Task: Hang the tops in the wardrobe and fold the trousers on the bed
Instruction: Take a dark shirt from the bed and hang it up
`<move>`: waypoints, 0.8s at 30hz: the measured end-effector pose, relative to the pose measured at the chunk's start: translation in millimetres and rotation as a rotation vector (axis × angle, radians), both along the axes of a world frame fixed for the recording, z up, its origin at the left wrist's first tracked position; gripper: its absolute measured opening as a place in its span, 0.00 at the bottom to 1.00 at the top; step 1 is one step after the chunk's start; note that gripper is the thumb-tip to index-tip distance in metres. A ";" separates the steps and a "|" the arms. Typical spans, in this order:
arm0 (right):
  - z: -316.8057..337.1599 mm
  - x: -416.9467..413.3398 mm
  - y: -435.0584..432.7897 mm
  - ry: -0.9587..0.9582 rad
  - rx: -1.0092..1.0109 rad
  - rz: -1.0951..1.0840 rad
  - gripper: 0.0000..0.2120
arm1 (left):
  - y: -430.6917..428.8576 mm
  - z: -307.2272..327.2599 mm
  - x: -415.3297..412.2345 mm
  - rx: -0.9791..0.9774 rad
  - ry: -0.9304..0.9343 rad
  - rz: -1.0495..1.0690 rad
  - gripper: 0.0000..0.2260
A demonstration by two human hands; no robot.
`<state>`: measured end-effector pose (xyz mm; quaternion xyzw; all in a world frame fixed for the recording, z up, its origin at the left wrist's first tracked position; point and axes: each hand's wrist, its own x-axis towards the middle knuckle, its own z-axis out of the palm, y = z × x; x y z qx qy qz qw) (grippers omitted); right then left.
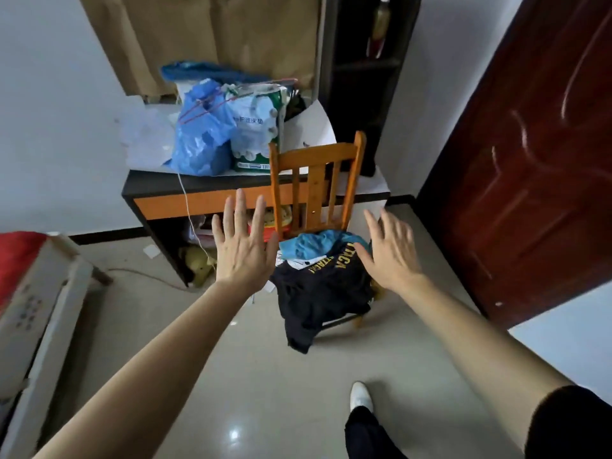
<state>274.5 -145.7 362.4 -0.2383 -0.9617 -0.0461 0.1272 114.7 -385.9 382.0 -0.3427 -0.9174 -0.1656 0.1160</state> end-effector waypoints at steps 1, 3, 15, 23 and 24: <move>-6.1 4.2 17.1 -0.003 -0.007 -0.019 0.34 | 18.7 -6.8 0.2 -0.018 0.001 -0.022 0.30; -23.5 5.7 51.0 -0.014 -0.058 -0.034 0.34 | 55.3 -26.1 -5.6 -0.074 -0.017 -0.048 0.31; -171.8 -43.0 240.9 -0.348 -0.465 -0.054 0.35 | 228.6 -177.1 -25.5 -0.402 -0.451 0.112 0.36; -326.8 -37.7 265.8 -0.501 -0.893 -0.332 0.32 | 280.7 -340.4 -37.1 -0.516 -0.639 -0.049 0.32; -349.3 -36.9 262.1 -0.504 -0.958 -0.394 0.32 | 283.0 -365.5 -38.5 -0.541 -0.650 -0.080 0.32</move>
